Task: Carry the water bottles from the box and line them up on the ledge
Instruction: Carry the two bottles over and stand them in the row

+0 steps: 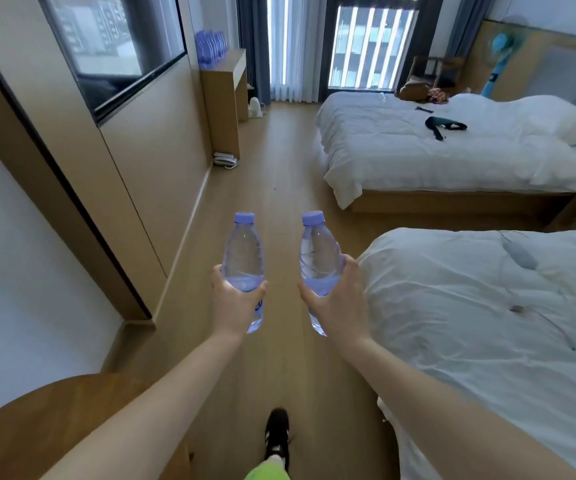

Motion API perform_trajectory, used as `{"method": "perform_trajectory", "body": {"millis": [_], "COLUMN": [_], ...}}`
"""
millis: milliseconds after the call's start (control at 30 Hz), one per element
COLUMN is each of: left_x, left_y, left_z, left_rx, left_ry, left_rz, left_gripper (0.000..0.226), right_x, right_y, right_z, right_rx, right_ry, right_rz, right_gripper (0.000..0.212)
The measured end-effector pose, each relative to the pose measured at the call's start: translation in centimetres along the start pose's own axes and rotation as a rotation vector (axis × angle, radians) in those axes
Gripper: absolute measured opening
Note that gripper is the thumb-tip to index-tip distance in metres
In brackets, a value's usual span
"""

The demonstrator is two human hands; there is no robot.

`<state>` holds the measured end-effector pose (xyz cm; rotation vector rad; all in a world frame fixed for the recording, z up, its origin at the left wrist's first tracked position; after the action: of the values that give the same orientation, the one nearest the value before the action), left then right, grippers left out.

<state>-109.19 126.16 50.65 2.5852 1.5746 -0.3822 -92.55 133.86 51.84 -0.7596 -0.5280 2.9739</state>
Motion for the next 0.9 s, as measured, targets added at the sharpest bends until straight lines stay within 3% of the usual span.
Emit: {"method": "perform_trajectory", "body": {"millis": [267,600,900], "left_x": [11.9,22.5,33.2], "left_y": [-16.6,-37.1,-54.0], "left_z": [-0.4,-5.0,-4.6], "left_rx": [0.007,0.053,-0.004], "left_ry": [0.087,0.014,0.010], "left_rz": [0.009,0.030,-0.038], "left_gripper": [0.067,0.066,0.074], "right_x": [11.6,24.5,37.2], "right_y": [-16.3,-35.7,-52.3], "right_z": [-2.4,-1.4,-4.6], "right_rx": [0.028,0.149,0.204], "right_ry": [0.017,-0.028,-0.106], "right_rz": [-0.006,-0.052,0.012], "right_gripper": [0.093,0.088,0.065]}}
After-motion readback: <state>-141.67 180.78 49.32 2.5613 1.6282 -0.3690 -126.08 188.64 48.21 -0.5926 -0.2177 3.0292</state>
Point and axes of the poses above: each hand's wrist, its own y-axis away from the middle knuckle, its own x-axis out of the palm, z = x × y, the point moved 2 cm from there along -y, towards the middle knuckle, and after that the axes turned 11 degrees about -z, right-handed, at the moved point
